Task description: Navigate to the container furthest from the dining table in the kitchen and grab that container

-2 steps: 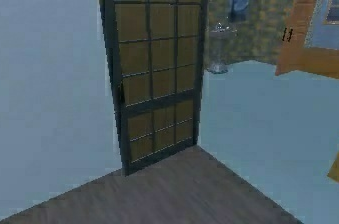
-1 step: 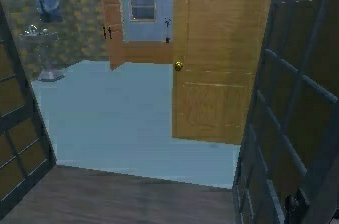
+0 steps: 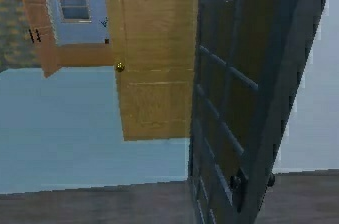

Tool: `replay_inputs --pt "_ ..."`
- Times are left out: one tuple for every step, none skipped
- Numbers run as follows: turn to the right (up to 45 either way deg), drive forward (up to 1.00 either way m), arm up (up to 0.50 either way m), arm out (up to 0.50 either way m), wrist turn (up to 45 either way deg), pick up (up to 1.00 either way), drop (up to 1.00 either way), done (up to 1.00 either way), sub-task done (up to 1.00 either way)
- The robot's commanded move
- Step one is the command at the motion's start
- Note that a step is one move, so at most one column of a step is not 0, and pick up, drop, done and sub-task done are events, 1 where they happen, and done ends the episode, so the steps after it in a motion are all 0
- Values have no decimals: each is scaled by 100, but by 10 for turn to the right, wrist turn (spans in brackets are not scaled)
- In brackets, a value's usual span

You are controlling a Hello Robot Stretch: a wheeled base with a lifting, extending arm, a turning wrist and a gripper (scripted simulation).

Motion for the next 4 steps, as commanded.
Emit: replay_inputs --pt "0 5 0 0 0 0 0 0 0" --pt "-450 0 0 0 0 0 0 0 0" --pt "-90 0 0 0 0 0 0 0 0" --pt "0 45 0 0 0 0 0 0 0"
